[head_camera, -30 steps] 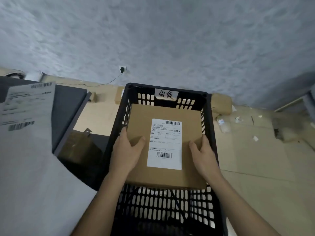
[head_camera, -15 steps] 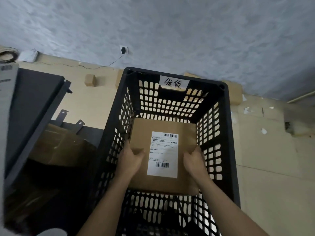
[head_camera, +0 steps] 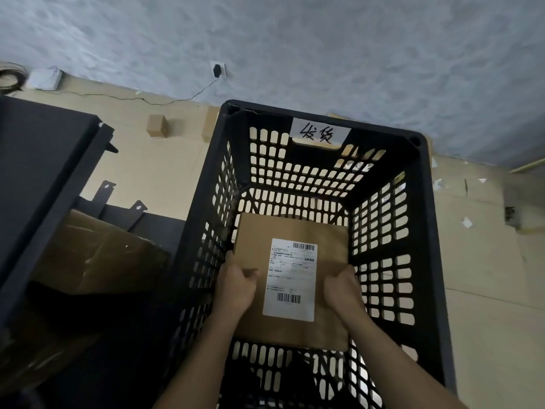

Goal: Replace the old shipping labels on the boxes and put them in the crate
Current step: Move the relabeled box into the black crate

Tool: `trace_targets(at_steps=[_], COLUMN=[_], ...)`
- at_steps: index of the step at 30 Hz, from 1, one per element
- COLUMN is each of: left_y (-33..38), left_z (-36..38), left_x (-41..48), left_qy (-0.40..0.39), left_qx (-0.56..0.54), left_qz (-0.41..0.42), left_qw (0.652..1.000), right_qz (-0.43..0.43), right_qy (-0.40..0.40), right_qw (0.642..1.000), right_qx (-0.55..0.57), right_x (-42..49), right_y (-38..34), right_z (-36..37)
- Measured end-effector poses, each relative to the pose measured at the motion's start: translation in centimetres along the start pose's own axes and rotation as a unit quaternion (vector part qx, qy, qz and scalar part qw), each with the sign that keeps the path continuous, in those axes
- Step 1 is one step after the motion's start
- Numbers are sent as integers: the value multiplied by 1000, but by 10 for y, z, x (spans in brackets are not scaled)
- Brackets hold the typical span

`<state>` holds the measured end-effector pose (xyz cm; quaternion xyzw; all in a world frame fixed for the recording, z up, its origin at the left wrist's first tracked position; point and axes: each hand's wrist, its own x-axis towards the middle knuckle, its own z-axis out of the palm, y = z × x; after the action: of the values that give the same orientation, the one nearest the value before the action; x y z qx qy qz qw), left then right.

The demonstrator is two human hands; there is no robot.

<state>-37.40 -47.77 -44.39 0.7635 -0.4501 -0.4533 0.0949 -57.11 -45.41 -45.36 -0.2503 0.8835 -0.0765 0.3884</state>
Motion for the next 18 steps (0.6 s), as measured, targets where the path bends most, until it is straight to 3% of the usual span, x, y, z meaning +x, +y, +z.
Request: trace_targets(at_steps=[5, 9, 14, 18], left_y=[8, 32, 68, 85], left_z=[-7, -28, -60, -82], left_x=[-11, -36, -89, -142], left_qy=[6, 26, 20, 87], left_qx=[46, 106, 146, 156], left_qz=[7, 67, 179, 255], left_qw=[999, 992, 973, 950], right_qz=[-45, -160, -308, -400], right_qy=[-10, -2, 35, 103], right_qw=[999, 987, 942, 897], right_qx=[-15, -30, -132, -154], right_x=[-14, -41, -97, -144], right_y=[-6, -19, -38, -51], right_z=[-14, -42, -89, -121])
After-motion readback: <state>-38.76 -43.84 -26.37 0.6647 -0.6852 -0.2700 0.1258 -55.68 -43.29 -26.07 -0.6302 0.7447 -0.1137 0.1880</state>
